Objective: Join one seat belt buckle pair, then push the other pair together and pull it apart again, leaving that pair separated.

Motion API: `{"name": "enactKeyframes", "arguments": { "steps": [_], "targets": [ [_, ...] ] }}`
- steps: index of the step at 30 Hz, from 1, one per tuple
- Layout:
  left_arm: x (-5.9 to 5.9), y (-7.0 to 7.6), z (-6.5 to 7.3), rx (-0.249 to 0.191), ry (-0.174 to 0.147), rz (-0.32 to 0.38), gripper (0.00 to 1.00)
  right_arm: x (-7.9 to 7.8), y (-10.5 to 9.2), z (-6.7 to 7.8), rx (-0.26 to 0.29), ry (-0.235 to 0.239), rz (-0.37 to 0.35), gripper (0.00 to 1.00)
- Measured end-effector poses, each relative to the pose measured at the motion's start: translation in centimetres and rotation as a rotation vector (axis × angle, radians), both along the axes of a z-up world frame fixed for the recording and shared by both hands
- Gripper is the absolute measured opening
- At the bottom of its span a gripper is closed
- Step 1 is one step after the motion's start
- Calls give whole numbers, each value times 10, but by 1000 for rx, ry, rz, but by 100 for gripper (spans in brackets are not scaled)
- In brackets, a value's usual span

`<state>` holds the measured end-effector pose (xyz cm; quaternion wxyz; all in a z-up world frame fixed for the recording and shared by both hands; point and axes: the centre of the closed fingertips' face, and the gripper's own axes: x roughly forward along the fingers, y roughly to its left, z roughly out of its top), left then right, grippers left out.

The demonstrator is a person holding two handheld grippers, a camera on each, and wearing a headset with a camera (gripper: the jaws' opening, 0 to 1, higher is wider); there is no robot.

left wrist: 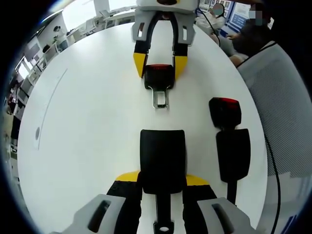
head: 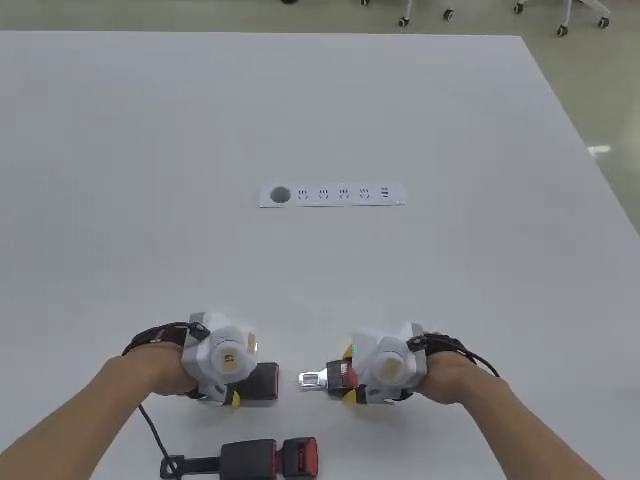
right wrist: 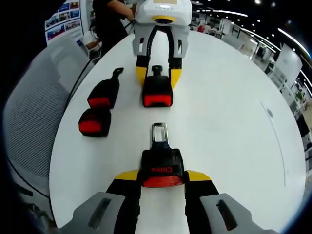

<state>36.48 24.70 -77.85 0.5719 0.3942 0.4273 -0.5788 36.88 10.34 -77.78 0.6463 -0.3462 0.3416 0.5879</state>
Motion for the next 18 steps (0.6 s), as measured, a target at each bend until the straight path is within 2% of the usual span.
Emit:
{"name": "enactKeyframes", "arguments": {
  "steps": [8,12,18],
  "targets": [
    [0,0,1,-5,0,-3,32,-1,-13,-1,-13,5,-8,31],
    [-7,-6,10,-6,-2,-4,32,-1,-16,-2,-17,0,-4,32],
    [-6,-5,10,-22,-4,2,33,-2,-21,-2,-23,0,1,32]
  ]
}}
